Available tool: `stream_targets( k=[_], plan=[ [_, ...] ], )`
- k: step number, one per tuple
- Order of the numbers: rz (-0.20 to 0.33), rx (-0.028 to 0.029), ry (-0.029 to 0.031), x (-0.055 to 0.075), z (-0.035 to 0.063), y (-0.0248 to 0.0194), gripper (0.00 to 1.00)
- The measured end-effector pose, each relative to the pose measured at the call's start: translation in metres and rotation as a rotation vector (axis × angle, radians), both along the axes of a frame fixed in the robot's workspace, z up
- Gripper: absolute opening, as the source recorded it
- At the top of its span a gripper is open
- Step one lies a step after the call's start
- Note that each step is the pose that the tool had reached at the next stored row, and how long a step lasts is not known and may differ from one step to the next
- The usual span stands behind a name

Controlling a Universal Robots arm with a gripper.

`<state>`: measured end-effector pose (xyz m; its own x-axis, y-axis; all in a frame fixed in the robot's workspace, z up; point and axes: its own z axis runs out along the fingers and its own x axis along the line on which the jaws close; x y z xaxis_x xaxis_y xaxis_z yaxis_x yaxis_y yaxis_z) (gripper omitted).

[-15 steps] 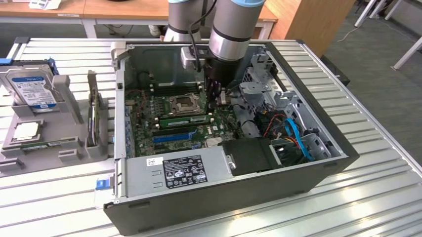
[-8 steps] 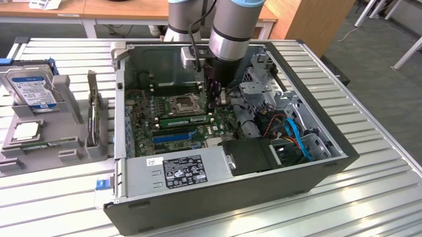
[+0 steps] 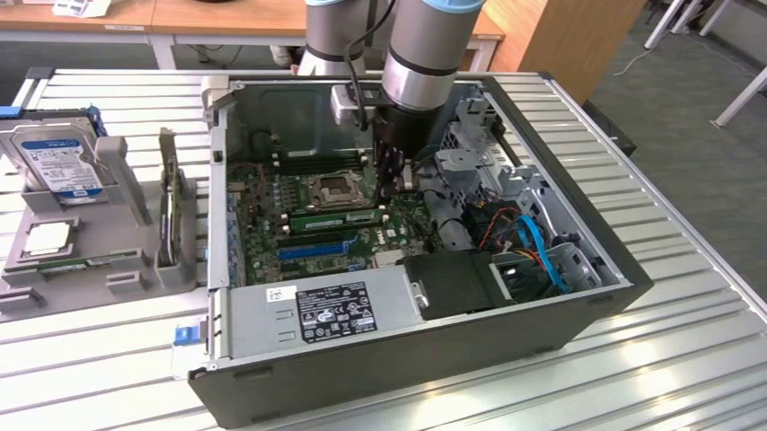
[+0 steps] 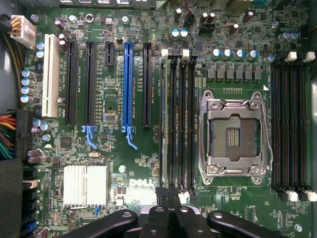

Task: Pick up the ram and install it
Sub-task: 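Press down the ram until it locks into place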

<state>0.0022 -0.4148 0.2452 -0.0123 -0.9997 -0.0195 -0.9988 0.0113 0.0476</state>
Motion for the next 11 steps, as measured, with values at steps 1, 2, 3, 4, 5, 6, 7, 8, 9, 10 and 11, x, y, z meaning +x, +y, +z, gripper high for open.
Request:
stream_targets(
  k=[1,2,3,4,5,6,7,8,9,10,11],
  plan=[
    [0.000,0.0000,0.0000,0.0000,0.0000,0.0000,0.10],
    [0.000,0.0002,-0.0001,0.0000,-0.0005,0.0000,0.10],
    [0.000,0.0002,0.0000,0.0000,-0.0011,0.0000,0.10],
    [0.000,0.0000,0.0000,0.0000,-0.0018,0.0000,0.10],
    [0.000,0.0000,0.0000,0.0000,-0.0025,0.0000,0.10],
    [0.000,0.0000,0.0000,0.0000,-0.0031,0.0000,0.10],
    [0.000,0.0001,0.0000,0.0000,-0.0037,0.0000,0.10],
    [0.000,0.0000,0.0000,0.0000,-0.0043,0.0000,0.10],
    [0.000,0.0000,0.0000,0.0000,-0.0049,0.0000,0.10],
    [0.000,-0.0001,0.0000,0.0000,-0.0055,0.0000,0.10],
    [0.000,0.0000,0.0000,0.0000,-0.0062,0.0000,0.10]
  ],
)
